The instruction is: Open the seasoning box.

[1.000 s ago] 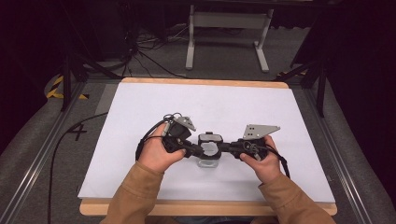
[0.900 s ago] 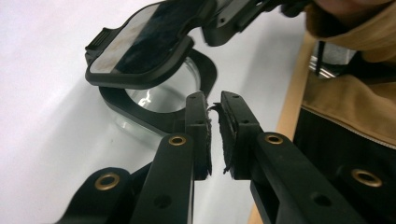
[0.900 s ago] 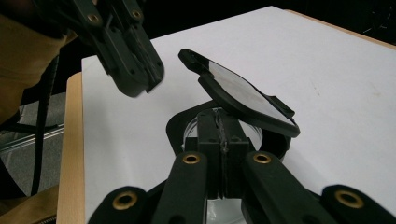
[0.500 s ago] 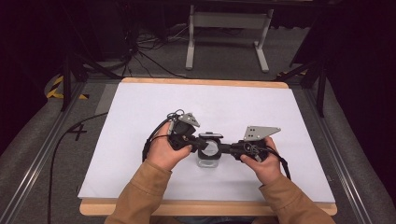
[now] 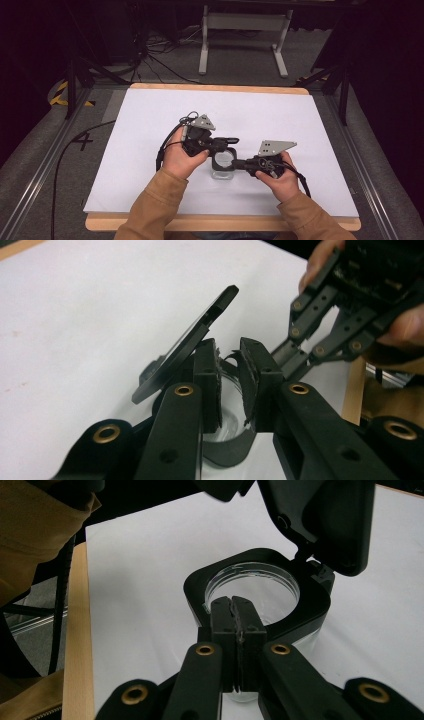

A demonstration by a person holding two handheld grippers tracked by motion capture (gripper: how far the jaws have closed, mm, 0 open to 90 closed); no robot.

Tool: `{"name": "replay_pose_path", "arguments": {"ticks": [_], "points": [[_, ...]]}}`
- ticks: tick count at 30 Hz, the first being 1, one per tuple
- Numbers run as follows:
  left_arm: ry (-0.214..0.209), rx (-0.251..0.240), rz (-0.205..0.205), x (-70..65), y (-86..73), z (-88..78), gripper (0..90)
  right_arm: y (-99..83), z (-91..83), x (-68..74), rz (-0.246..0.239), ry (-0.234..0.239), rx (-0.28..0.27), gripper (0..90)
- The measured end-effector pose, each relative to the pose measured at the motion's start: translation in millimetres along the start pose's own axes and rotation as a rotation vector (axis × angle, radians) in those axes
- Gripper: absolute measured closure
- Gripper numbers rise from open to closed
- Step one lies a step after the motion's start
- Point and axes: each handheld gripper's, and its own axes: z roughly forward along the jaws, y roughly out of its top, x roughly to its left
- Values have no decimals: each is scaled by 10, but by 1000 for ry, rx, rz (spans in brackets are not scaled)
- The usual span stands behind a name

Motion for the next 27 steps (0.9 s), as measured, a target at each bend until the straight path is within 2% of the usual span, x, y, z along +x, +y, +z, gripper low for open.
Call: {"name": "replay_pose_path", "arguments": {"ticks": [1,3,5,8,10,14,17,19,21,27], "points": [[2,-12,-6,14,1,-1,788,-5,0,5,-8,-5,-4,900],[2,-21,-44,35,3,10,757,-17,0,27,-26,-18,-11,900],[25,-30,-59,62,2,17,757,-22,0,28,-30,-21,-15,900],[38,-48,-67,89,3,31,768,-46,-2,27,-31,-20,-31,900],[48,-57,-56,110,7,46,766,-57,-3,32,-33,-24,-38,900],[61,-75,-71,131,6,93,744,-72,-4,45,-42,-33,-47,900],[70,-71,-65,159,7,115,751,-80,-5,49,-41,-35,-51,900],[75,-81,-84,169,-2,156,758,-89,-8,50,-39,-35,-58,900],[93,-71,-70,185,-3,184,759,-94,-10,51,-38,-35,-60,900],[133,-80,-94,210,-28,225,781,-100,-16,50,-40,-35,-61,900]]}}
